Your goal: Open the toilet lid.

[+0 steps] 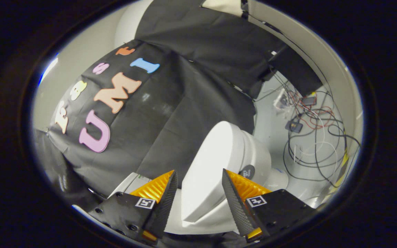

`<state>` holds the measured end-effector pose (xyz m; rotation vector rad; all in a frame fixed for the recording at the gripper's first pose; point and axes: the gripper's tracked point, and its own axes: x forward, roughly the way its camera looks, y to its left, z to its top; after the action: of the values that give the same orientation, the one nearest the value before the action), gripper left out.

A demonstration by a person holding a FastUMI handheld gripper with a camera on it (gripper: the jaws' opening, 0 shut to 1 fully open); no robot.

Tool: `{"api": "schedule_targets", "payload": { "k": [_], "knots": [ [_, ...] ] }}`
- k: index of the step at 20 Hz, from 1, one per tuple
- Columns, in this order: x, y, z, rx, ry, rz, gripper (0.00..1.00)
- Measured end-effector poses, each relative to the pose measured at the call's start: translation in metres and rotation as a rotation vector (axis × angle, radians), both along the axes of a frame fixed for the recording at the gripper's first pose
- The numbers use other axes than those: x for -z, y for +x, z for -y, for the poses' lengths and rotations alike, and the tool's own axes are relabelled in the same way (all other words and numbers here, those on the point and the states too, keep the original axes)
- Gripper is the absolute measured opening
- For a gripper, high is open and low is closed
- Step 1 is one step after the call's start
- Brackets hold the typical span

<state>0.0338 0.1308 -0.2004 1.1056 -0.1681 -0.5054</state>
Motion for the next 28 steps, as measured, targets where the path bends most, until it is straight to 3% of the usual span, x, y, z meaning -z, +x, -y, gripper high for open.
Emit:
{"api": "schedule_targets", "payload": {
  "k": [7, 11, 13, 15, 16, 21, 28],
  "knots": [
    [0.060, 0.009, 0.009, 0.049, 0.208, -0.047, 0.81],
    [0.079, 0.025, 0.013, 0.010, 0.284, -0.033, 0.56],
    [0.088, 0.039, 0.020, 0.004, 0.316, -0.032, 0.56],
    [0.091, 0.043, 0.023, -0.008, 0.344, -0.026, 0.33],
    [0.089, 0.047, 0.026, -0.015, 0.352, -0.007, 0.32],
    [0.097, 0.050, 0.033, 0.004, 0.398, -0.004, 0.11],
    [0.078, 0.049, 0.032, -0.024, 0.278, -0.031, 0.08]
  ]
}}
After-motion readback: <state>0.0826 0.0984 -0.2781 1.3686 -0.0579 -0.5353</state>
